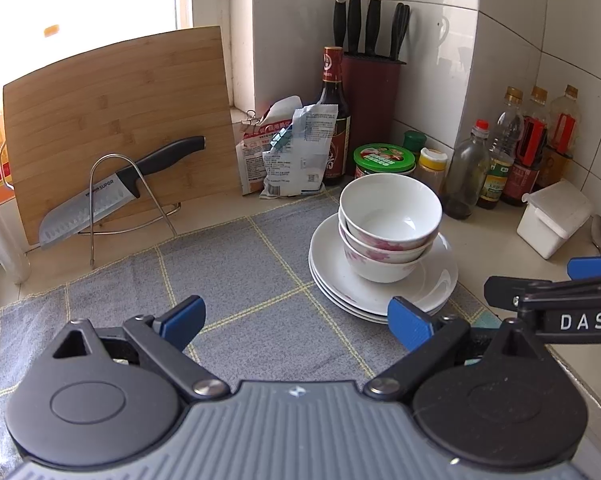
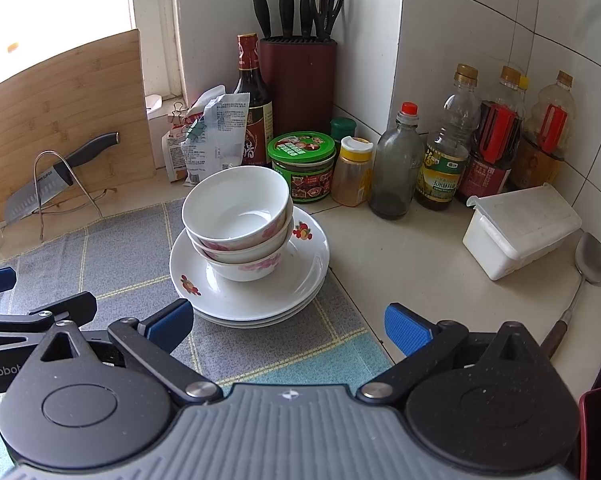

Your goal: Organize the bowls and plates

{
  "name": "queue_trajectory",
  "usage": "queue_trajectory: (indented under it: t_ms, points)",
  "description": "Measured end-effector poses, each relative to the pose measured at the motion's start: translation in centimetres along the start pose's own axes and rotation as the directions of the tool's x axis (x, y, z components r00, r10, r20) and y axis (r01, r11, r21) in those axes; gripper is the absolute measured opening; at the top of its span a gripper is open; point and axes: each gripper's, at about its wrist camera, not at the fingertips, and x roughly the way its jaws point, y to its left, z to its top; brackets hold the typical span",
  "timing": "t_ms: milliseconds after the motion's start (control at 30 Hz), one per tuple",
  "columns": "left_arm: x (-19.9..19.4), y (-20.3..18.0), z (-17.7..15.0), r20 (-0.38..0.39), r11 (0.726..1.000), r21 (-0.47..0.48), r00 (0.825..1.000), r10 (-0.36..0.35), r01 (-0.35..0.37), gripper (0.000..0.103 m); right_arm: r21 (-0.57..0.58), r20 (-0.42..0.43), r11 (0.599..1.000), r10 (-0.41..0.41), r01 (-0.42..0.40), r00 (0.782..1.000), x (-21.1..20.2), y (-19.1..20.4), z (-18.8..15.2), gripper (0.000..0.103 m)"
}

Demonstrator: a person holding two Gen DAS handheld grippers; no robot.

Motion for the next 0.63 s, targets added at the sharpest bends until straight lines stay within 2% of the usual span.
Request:
queue_trajectory:
  t_ms: [633]
  points:
    - [-0.17, 0.02, -0.02, 0.001, 1.0, -0.001, 1.0, -0.009, 0.009, 0.097, -0.003, 0.006, 1.0, -0.003, 0.003, 1.0, -0.2, -0.12, 0.0, 0.103]
